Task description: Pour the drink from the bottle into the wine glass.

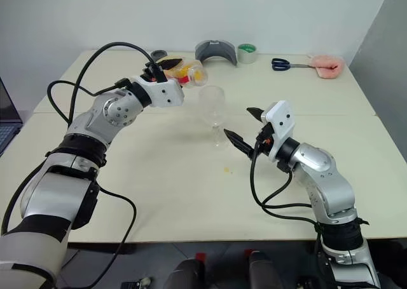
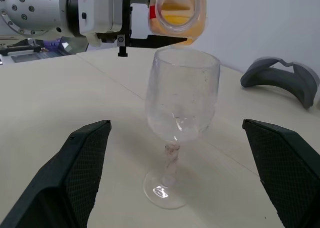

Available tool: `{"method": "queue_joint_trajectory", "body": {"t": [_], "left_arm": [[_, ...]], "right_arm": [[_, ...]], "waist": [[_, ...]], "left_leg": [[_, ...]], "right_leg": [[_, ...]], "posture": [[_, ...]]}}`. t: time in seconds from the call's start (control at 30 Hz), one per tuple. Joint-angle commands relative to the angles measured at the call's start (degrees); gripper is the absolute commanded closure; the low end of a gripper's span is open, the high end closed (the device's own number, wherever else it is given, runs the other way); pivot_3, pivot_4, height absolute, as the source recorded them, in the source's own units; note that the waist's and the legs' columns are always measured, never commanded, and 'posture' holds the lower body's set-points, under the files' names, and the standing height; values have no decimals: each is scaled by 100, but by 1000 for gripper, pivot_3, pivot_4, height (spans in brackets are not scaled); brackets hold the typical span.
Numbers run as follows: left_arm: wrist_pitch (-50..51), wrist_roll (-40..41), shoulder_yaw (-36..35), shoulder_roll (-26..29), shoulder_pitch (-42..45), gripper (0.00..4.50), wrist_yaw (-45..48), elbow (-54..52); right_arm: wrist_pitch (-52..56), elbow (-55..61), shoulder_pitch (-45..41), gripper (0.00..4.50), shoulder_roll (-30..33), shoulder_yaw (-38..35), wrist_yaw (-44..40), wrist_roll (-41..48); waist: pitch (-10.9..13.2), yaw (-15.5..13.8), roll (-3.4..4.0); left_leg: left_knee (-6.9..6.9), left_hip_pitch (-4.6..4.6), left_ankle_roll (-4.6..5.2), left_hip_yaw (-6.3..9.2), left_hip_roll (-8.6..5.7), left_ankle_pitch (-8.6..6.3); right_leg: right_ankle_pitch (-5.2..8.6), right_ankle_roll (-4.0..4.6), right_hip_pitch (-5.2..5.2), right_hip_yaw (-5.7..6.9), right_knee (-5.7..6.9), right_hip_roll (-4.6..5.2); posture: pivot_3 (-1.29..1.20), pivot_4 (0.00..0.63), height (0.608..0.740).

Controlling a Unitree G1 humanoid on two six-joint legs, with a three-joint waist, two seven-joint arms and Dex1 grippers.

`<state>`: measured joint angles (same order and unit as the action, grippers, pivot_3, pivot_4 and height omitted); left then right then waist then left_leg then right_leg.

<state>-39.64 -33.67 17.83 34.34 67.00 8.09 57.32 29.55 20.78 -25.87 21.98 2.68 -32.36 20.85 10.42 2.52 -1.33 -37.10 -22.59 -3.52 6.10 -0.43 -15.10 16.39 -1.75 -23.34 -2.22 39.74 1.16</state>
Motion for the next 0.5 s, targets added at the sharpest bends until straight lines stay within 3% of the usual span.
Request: {"method": "queue_joint_trajectory", "body": {"t": [0.03,0.5], "left_arm": [[-163,-180,69,124,314,2792,-376,19],[-238,-807,452,197,623,2792,-1159,255]], "right_arm": [[-113,263,-14,0,-29,-1,30,18],[-104,345,19,0,-103,43,122,29]], "waist": [[0,3,0],[0,4,0]], "left_leg": [[0,1,0,-1,0,0],[-1,0,0,0,0,0]], "right_leg": [[0,0,0,0,0,0],[0,0,-1,1,3,0]], "posture": [[0,150,740],[0,150,740]]}}
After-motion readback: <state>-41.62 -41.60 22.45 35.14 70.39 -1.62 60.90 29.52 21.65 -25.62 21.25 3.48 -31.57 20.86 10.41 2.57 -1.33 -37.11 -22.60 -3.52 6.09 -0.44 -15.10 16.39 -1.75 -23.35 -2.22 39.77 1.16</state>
